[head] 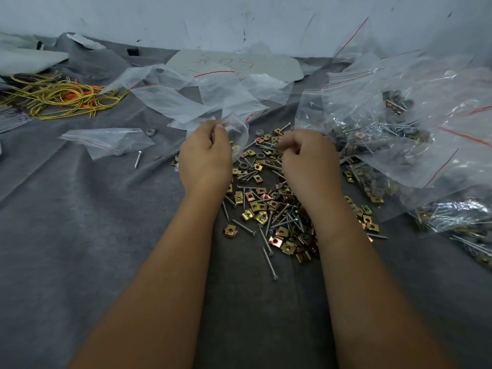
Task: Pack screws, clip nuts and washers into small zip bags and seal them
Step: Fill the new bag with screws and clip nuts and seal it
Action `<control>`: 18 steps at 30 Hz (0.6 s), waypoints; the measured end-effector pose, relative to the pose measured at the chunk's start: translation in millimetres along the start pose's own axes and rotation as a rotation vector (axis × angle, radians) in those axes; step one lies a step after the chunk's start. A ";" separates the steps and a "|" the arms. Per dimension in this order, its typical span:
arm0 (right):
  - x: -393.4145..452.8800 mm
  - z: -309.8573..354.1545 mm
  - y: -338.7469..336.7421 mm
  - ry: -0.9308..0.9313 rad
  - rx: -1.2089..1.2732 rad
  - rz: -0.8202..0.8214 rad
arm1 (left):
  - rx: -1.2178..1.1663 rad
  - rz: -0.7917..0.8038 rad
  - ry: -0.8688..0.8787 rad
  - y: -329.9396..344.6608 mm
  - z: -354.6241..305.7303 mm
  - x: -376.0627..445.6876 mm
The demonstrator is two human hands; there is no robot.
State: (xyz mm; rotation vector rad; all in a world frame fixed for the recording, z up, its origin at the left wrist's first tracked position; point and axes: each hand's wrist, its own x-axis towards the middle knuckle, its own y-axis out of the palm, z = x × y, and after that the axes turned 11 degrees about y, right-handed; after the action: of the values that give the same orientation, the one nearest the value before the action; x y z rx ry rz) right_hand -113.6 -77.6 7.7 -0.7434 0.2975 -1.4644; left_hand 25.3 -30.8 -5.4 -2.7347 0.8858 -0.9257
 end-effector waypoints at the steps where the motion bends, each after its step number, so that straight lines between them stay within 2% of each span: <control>1: 0.4 -2.0 -0.1 0.012 -0.104 0.057 | -0.006 -0.008 0.005 0.3 0.2 -0.1; 3: -0.6 -2.2 1.3 -0.008 -0.323 0.174 | -0.020 0.000 0.013 1.0 0.5 -1.0; 5: -1.7 -1.3 3.2 -0.034 -0.458 0.222 | -0.023 0.014 0.023 1.9 1.6 -1.7; 11: 1.3 -1.8 3.8 -0.081 -0.438 0.144 | -0.041 0.028 0.017 1.8 1.7 -1.7; 18: -0.7 -1.5 3.9 -0.076 -0.366 0.128 | -0.023 0.029 0.035 2.8 4.4 -1.1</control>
State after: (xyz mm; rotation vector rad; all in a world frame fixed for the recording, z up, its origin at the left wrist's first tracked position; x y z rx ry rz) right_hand -111.5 -77.5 4.0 -1.0518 0.5539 -1.2712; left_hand 25.8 -32.8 -10.4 -2.7251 0.9448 -0.9674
